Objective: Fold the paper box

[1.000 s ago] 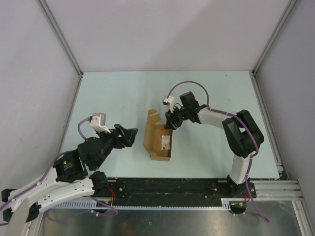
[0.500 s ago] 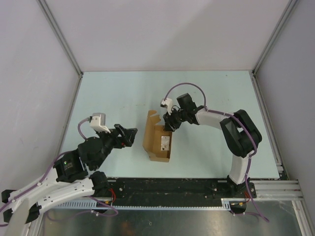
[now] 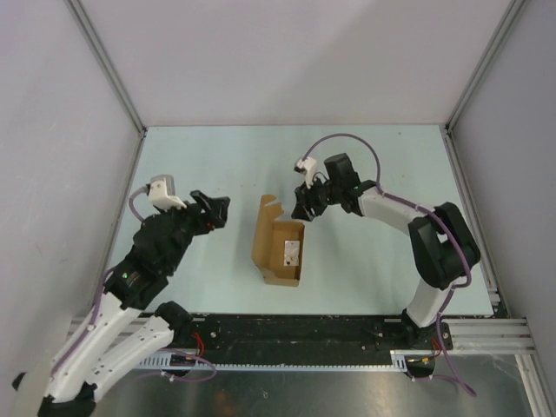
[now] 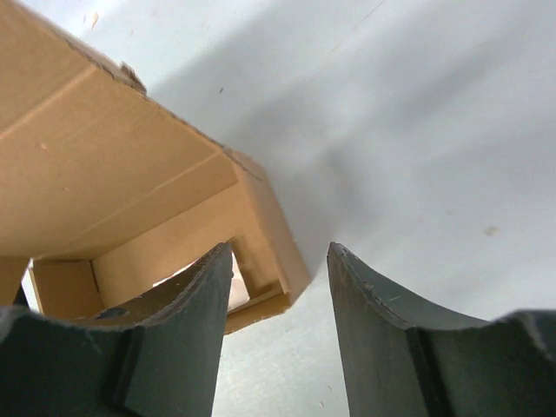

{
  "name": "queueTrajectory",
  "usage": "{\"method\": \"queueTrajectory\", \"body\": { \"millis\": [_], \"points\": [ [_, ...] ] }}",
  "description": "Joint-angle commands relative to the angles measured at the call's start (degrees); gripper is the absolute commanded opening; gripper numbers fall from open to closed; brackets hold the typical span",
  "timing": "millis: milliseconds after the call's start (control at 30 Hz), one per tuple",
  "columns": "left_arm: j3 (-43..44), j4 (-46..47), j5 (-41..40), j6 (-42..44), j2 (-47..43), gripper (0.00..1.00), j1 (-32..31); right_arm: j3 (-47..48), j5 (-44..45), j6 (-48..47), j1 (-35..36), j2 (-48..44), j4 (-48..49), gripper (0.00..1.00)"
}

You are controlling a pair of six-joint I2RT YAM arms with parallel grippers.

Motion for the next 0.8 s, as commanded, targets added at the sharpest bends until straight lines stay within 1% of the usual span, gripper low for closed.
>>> {"method": "queueTrajectory", "body": {
  "millis": [0, 33, 100, 133, 167, 200, 233, 267, 333, 367, 467, 500, 567, 700, 733, 767],
  "points": [
    [-2.2, 6.1, 18.4, -2.5, 4.1, 0.82, 16.4, 0.7, 5.1, 7.6, -1.0, -6.5, 0.9, 0.52],
    [-2.5, 6.1, 21.7, -2.7, 6.7, 0.81, 18.5, 0.5, 7.4, 10.3, -1.3, -7.3, 0.9, 0.51],
    [-4.0, 6.1, 23.6, -3.5, 9.3, 0.79, 22.4, -0.3, 9.9, 13.0, -1.7, -9.3, 0.5, 0.47],
    [-4.6, 6.2, 23.7, -3.9, 11.3, 0.78, 22.7, -0.7, 13.0, 14.8, -1.9, -9.9, 0.0, 0.45],
    [-5.1, 6.5, 25.1, -3.9, 12.9, 0.76, 22.7, -0.8, 15.6, 19.4, -1.9, -11.0, -0.8, 0.36],
    [-6.1, 6.9, 26.1, -4.1, 14.1, 0.74, 22.7, -1.0, 18.4, 22.1, -1.9, -11.4, -2.0, 0.3],
    [-6.8, 7.5, 28.3, -4.2, 15.3, 0.71, 22.7, -1.2, 23.5, 24.1, -1.8, -11.6, -5.2, 0.24],
    [-7.4, 8.7, 29.1, -4.1, 17.3, 0.66, 22.4, -1.7, 26.3, 28.7, -1.6, -12.5, -7.0, 0.1],
    [-9.6, 9.8, 28.8, -3.7, 18.4, 0.62, 21.5, -4.6, 32.6, 32.8, -1.1, -13.8, -10.3, 0.01],
    [-10.9, 10.4, 28.4, -3.4, 18.9, 0.6, 20.4, -5.8, 33.8, 37.0, -0.5, -15.3, -10.8, 0.0],
    [-12.2, 11.9, 26.5, -3.8, 21.3, 0.57, 17.8, -10.6, 35.0, 42.8, 0.8, -17.2, -11.6, 0.0],
    [-12.9, 12.6, 25.7, -4.3, 22.2, 0.57, 17.0, -11.4, 35.2, 46.8, 1.3, -17.6, -11.6, 0.0],
    [-13.8, 15.6, 25.0, -5.3, 24.7, 0.56, 16.0, -12.2, 37.3, 49.5, 3.3, -17.3, -12.4, 0.0],
    [-13.6, 20.3, 25.8, -5.6, 33.7, 0.51, 15.5, -12.1, 39.3, 54.4, 5.9, -15.3, -11.5, 0.0],
    [-13.6, 20.7, 26.1, -5.5, 35.0, 0.49, 15.3, -12.2, 39.0, 55.6, 6.0, -14.1, -10.9, 0.0],
    [-13.1, 23.4, 26.4, -5.3, 36.1, 0.41, 14.8, -12.2, 38.8, 56.3, 6.0, -13.3, -10.3, 0.0]
  ]
}}
